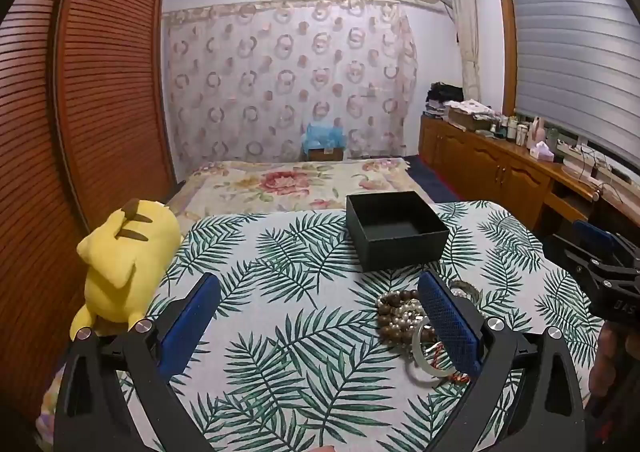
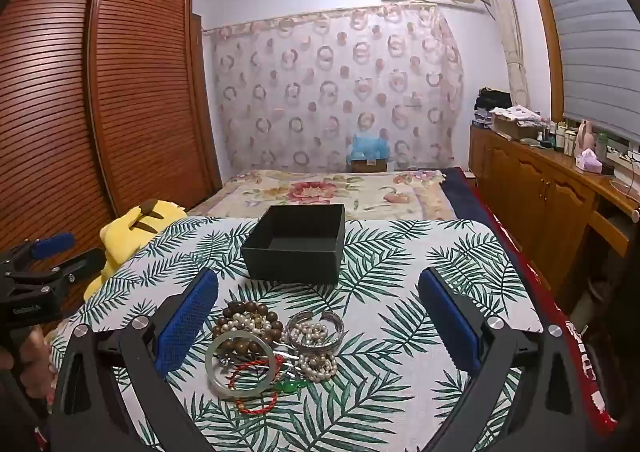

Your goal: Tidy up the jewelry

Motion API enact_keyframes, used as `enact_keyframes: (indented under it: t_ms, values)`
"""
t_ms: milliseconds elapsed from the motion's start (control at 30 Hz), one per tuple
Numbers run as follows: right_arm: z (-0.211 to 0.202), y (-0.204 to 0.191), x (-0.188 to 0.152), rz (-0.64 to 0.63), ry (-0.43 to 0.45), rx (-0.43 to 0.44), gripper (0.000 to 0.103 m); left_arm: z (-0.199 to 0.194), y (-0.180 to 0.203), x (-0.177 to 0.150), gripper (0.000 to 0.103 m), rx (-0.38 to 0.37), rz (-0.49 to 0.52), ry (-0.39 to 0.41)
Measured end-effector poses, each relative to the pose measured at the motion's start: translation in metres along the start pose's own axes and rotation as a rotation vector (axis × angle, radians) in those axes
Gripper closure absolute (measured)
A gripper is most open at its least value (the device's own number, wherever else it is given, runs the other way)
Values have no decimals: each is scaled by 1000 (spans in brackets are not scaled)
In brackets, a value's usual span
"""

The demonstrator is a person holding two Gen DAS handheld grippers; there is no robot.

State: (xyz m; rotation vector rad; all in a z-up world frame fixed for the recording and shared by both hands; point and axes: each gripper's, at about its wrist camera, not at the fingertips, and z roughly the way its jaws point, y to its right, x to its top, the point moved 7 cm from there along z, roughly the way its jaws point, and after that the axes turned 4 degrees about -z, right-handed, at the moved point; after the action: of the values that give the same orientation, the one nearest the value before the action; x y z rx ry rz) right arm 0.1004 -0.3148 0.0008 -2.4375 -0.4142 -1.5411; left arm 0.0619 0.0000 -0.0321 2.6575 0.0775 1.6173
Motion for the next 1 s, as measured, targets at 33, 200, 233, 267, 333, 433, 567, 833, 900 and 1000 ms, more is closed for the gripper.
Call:
enact_keyframes:
  t_ms: [33, 200, 233, 267, 333, 433, 567, 833, 900, 1000]
  values:
    - [0, 0, 0, 3, -1, 0, 3, 0, 0, 0, 8, 0, 0, 0]
    - [0, 0, 0, 1, -2, 0, 3, 0, 0, 0, 8, 2, 5, 3]
    - [0, 0, 0, 1, -2, 0, 3, 0, 0, 0, 8, 3, 5, 4]
    - [0, 0, 0, 1, -2, 0, 3, 0, 0, 0, 8, 4, 5, 4]
    - [0, 0, 0, 0, -2, 0, 3, 0, 0, 0, 8, 4, 6, 3]
    - [0, 0, 0, 0, -1, 0, 3, 0, 0, 0, 8, 3, 6, 3]
    - [0, 0, 0, 0, -1, -1, 3, 0, 0, 0, 8, 3, 6, 3]
    - [0, 0, -1, 0, -2, -1, 3, -1, 0, 1, 8, 4, 3, 7]
    - [0, 0, -1, 0, -2, -1, 3, 2, 2, 0, 8, 4, 3, 7]
    - [0, 0, -1, 0, -2, 0, 3, 2, 2, 0, 8, 4, 4, 6]
